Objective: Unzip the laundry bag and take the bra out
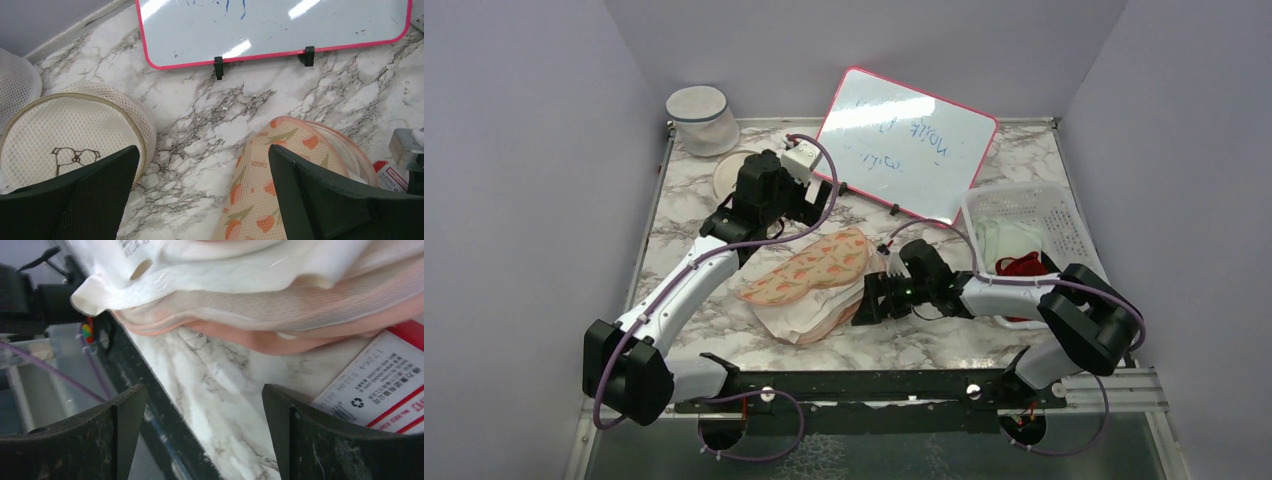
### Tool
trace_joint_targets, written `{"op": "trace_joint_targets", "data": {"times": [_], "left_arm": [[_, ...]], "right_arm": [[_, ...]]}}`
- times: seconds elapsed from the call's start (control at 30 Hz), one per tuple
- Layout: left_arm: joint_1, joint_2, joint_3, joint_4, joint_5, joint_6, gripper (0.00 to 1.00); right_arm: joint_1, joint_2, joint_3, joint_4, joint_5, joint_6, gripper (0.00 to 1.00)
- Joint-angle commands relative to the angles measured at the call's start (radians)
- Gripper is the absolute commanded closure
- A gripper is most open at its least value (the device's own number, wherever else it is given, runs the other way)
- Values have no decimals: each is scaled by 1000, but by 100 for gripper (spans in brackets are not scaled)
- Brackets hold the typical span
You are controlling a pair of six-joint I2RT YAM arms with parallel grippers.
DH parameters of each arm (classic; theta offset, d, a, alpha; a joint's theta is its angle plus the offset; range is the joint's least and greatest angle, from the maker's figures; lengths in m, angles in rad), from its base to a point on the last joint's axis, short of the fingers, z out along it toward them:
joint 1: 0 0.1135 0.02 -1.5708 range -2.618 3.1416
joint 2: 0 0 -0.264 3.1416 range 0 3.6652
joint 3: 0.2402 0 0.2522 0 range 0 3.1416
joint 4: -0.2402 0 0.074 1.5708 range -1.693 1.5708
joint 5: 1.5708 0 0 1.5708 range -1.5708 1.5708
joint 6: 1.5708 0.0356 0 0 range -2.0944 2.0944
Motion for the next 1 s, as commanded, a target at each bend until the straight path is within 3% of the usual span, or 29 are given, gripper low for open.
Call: {"op": "trace_joint_targets", "data": {"times": [0.0,0.07,0.27,0.37,0.43,0.57,0.73,0.97], "left_arm": [[1,11,12,33,40,-17,1],[1,13,14,32,44,-19,1],[1,12,16,29,55,-25,1],[1,7,19,27,57,-28,1],[1,1,20,25,59,-28,1],[1,-1,28,18,64,-36,1],[-1,2,11,51,96,-34,1],[-41,-17,-21,85,90,4,1]], "right_arm": [[-6,-29,-23,-77,326,-25,8],[-40,-41,-33,-92,377,-61,3],[-191,-99,-47,-133,384,-121,2],[-194,-125,-12,-166,327,-144,9],[-179,-116,-11,-104,182,-139,22],[-84,-73,-52,95,26,-5,29],[-67,-24,-152,394,48,226,44],[-66,173,-186,726,50,434,50]]}}
